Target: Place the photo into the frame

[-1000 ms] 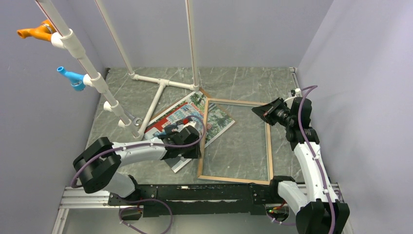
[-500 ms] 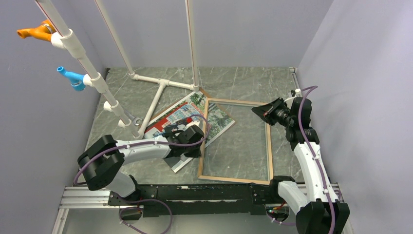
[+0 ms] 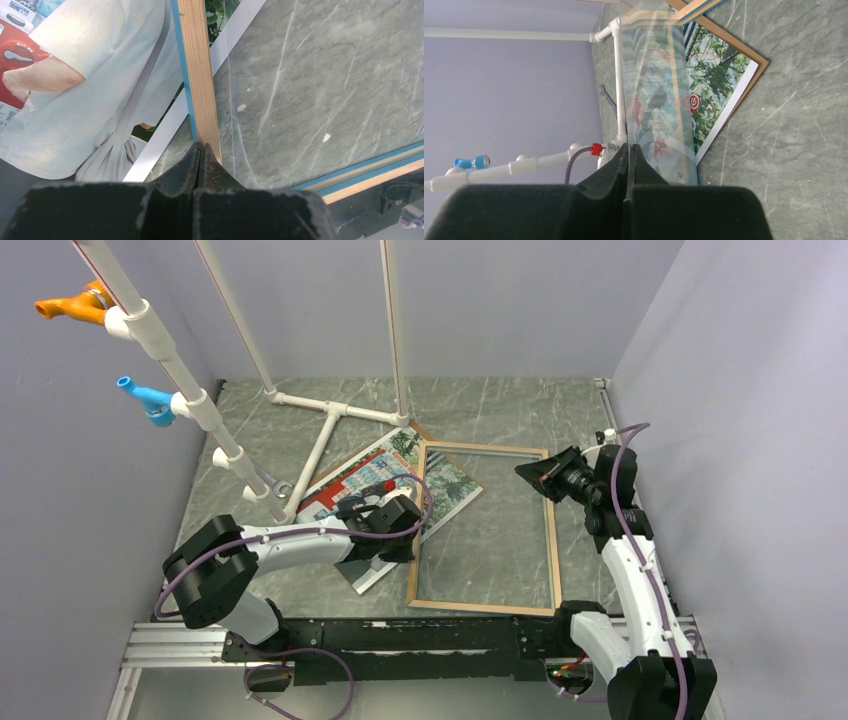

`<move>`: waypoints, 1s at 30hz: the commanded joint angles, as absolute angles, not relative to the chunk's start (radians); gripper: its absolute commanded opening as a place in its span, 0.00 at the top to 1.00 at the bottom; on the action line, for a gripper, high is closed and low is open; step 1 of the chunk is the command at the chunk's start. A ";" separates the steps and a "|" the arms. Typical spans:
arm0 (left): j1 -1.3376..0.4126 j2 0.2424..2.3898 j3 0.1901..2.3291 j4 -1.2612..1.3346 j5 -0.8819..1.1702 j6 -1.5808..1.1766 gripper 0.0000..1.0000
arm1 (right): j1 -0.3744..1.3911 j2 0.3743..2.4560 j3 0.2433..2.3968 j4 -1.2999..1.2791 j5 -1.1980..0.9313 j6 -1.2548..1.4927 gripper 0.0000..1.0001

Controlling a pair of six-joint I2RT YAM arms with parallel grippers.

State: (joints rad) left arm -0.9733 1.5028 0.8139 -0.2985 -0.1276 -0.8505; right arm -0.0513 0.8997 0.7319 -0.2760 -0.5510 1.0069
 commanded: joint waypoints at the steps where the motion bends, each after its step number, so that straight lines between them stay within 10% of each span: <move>1: -0.977 1.524 0.821 -0.322 -0.157 -0.839 1.00 | -0.049 0.870 0.749 -0.264 -0.552 1.027 1.00; 30: -0.979 1.526 0.822 -0.334 -0.164 -0.838 1.00 | -0.046 0.888 0.723 -0.302 -0.574 0.927 1.00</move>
